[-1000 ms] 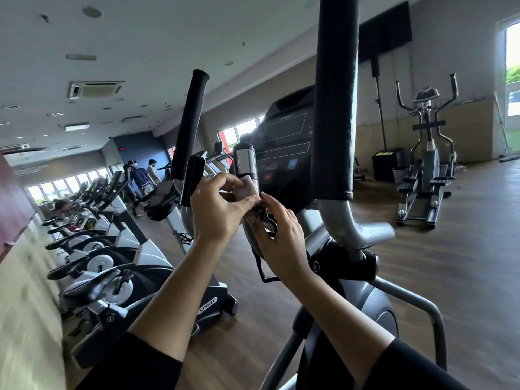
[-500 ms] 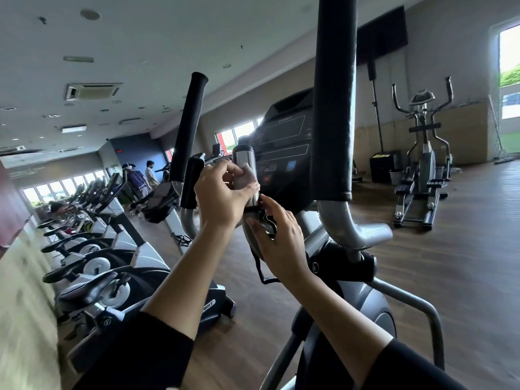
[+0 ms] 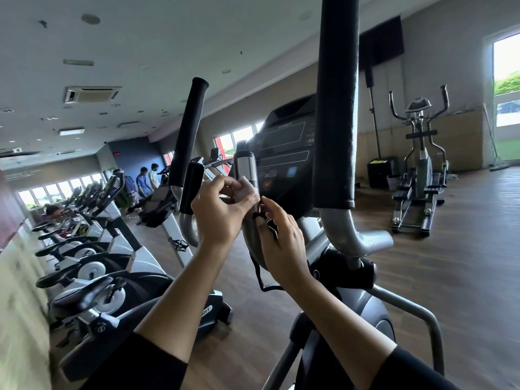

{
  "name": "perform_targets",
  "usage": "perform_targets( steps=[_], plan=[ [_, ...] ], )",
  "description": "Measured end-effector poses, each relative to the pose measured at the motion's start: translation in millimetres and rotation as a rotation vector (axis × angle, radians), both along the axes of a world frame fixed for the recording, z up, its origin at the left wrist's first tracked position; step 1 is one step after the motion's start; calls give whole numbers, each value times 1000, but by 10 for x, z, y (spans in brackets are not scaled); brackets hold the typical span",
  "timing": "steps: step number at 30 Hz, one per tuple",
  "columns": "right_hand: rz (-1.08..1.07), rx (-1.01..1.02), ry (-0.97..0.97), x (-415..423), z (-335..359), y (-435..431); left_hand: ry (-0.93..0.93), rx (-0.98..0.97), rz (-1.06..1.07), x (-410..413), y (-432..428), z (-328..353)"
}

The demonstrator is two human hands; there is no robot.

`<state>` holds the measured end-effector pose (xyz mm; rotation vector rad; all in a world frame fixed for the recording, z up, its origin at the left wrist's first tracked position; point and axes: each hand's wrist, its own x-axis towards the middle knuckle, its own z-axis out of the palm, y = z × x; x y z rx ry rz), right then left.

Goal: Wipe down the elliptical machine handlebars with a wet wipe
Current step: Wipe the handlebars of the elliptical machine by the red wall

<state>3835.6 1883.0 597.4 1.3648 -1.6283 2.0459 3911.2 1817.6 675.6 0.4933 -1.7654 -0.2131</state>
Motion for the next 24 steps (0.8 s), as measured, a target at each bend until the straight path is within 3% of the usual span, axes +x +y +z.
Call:
perform_targets(
  steps=[5, 11, 16, 24],
  plan=[
    [12, -44, -27, -28, 144, -49, 196, 40, -3, -252, -50, 309],
    [17, -99, -45, -21, 189, -124, 156, 134, -162, -117, -58, 44],
    [5, -130, -69, 1, 204, -142, 194, 324, -341, -127, -179, 261],
    [-19, -128, -55, -20, 192, -171, 250, 264, -433, -147, -206, 130]
  ],
)
